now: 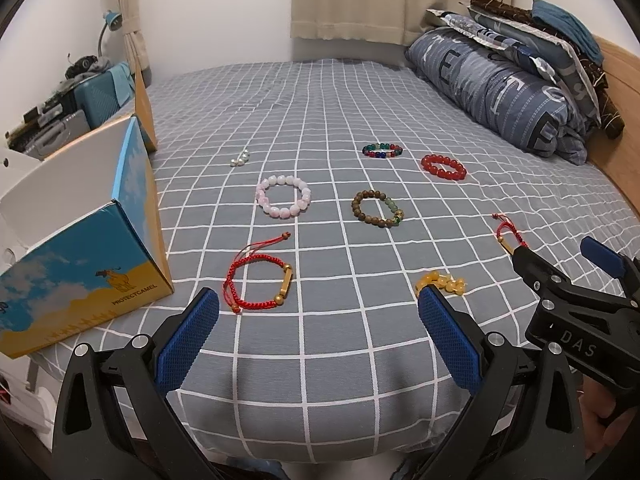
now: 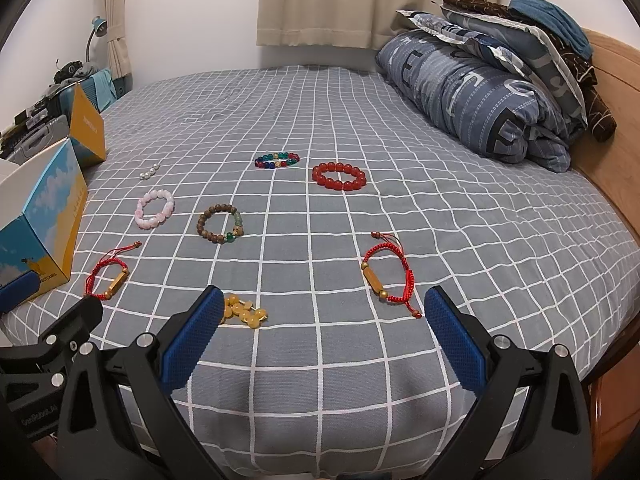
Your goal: Organize jewelry
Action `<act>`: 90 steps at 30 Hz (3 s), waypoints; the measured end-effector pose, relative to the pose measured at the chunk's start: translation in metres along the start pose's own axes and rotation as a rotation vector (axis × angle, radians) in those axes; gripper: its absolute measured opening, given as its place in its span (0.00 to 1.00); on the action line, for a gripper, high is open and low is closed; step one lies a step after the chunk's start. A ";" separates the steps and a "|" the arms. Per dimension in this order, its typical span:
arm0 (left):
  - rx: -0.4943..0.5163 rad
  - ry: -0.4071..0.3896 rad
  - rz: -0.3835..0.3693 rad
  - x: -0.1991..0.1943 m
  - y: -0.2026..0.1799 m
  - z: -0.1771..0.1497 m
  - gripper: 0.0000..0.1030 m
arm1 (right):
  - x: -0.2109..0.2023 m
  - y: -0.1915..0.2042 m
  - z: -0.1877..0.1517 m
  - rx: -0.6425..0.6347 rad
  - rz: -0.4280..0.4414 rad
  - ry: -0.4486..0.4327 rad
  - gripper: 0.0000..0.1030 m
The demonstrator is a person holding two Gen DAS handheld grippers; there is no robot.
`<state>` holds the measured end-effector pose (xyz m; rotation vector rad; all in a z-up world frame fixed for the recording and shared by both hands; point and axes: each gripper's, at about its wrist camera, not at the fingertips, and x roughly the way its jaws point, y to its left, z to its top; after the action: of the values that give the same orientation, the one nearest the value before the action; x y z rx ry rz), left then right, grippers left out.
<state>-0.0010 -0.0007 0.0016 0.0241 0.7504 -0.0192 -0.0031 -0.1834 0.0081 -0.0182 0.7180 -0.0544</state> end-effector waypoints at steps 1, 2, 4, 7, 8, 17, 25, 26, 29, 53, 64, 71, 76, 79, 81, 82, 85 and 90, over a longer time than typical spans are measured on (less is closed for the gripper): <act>0.001 0.000 0.000 0.000 0.000 0.000 0.94 | 0.000 0.000 0.000 0.001 0.000 0.000 0.94; 0.001 0.000 0.000 0.000 0.000 0.000 0.94 | 0.000 0.000 0.000 0.001 0.001 0.001 0.94; 0.000 0.000 0.000 0.000 0.001 0.000 0.94 | 0.000 0.000 0.000 0.001 0.000 0.000 0.94; -0.002 0.000 0.001 0.000 0.001 0.000 0.94 | 0.000 0.000 0.000 0.000 0.000 0.000 0.94; -0.005 0.001 0.005 -0.001 0.002 0.002 0.94 | -0.001 0.000 0.001 -0.002 -0.002 -0.002 0.94; -0.034 0.022 0.035 0.005 0.012 0.049 0.94 | -0.013 -0.025 0.047 0.005 -0.022 -0.009 0.94; -0.020 0.126 0.053 0.064 0.017 0.096 0.94 | 0.045 -0.050 0.076 0.014 -0.024 0.160 0.94; -0.020 0.153 0.052 0.078 0.019 0.099 0.94 | 0.053 -0.052 0.076 0.018 -0.025 0.178 0.93; -0.032 0.192 0.055 0.106 0.026 0.104 0.94 | 0.076 -0.057 0.073 0.043 -0.035 0.216 0.93; -0.062 0.297 0.067 0.199 0.048 0.093 0.75 | 0.154 -0.057 0.031 0.078 0.029 0.378 0.78; -0.018 0.291 0.064 0.185 0.040 0.087 0.37 | 0.152 -0.063 0.034 0.119 0.022 0.375 0.41; -0.066 0.282 0.030 0.179 0.048 0.088 0.19 | 0.147 -0.064 0.035 0.130 0.013 0.345 0.13; -0.067 0.267 0.012 0.174 0.050 0.089 0.19 | 0.143 -0.064 0.036 0.133 0.008 0.321 0.12; -0.065 0.255 0.007 0.171 0.048 0.090 0.19 | 0.139 -0.062 0.036 0.126 0.004 0.305 0.12; -0.062 0.251 0.005 0.170 0.048 0.089 0.19 | 0.137 -0.061 0.037 0.122 0.001 0.293 0.12; -0.063 0.250 0.004 0.169 0.049 0.089 0.19 | 0.136 -0.061 0.038 0.121 0.001 0.288 0.12; -0.062 0.243 0.002 0.166 0.048 0.089 0.19 | 0.134 -0.061 0.039 0.122 0.002 0.273 0.12; -0.060 0.221 -0.003 0.159 0.047 0.091 0.19 | 0.129 -0.060 0.041 0.121 0.007 0.249 0.12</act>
<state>0.1784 0.0427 -0.0394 -0.0328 0.9715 0.0030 0.1182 -0.2510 -0.0438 0.1085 0.9628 -0.0950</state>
